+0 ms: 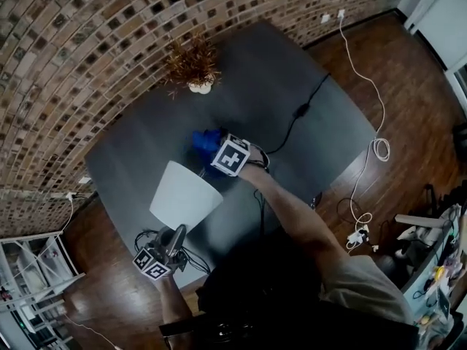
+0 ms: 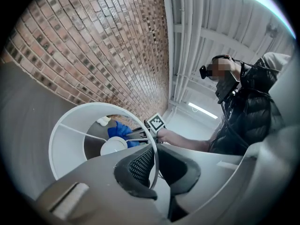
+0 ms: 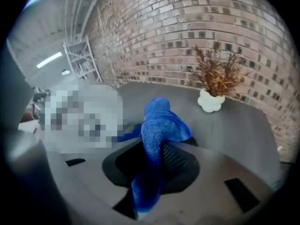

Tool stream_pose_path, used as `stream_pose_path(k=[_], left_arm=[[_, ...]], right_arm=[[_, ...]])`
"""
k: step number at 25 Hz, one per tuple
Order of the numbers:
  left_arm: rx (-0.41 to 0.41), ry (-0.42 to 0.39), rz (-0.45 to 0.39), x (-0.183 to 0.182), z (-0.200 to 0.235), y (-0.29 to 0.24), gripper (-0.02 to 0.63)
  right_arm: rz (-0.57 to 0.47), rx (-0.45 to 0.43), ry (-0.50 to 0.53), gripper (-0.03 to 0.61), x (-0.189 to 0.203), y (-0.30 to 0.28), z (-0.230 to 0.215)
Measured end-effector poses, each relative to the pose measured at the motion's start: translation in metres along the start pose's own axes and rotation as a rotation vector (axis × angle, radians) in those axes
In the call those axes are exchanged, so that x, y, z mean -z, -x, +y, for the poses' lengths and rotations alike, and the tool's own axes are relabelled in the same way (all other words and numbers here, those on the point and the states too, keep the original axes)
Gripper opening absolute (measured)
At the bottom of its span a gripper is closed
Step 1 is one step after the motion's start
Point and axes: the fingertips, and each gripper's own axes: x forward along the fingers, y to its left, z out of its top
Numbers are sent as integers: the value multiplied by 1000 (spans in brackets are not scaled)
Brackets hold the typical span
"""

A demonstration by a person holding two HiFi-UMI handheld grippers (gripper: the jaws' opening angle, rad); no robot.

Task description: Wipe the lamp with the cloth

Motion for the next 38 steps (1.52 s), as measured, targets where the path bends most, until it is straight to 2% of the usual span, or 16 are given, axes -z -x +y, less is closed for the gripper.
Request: stream_pose_path(k=[5,8,9,10,13,16,19,21,23,25,27,29,31,33,36,38], left_arm=[[5,-6,3,1,-2,-1,18],[4,-10,6,1,-2,-2,18],[4,-9,10,2,-3,-3,18],[3,-8,13,3,-3,-2,18],[6,-4,10,5,-3,-5,18],[4,4,14,5,-2,-9,18],[-26,21,24,3,-1,-8,20],[-56,48,39,2,0,-3,48],[-68,124,2,-4,2,10,153],[-80,254,-133,-20,11,32,215],[-117,426,-273,-33,30,51,241],[-166,604,-346,-39,53,57,246],[-204,763,-353,-39,69,52,264],[-207,881,-296,-36,70,37,248],[-217,954,-187,-23,58,13,327],[-259,1020,-263,-23,67,9,324]], right_arm=[[47,87,52,91,15,13,-53],[85,334,104,89,22,45,-112],[79,394,99,89,24,57,-125],[41,399,89,89,21,69,-126],[-215,185,110,87,-28,104,-59],[-386,26,344,87,-85,129,45],[-308,14,656,87,-90,106,113],[-252,-6,726,87,-77,90,131],[-244,-23,719,87,-70,88,136],[-239,-35,722,87,-65,92,136],[-233,-46,741,87,-56,97,137],[-231,-47,753,87,-45,103,140],[-232,-38,753,87,-34,110,142],[-241,-28,744,87,-25,114,146],[-260,-20,711,87,-18,118,150],[-260,-14,699,87,-17,120,149]])
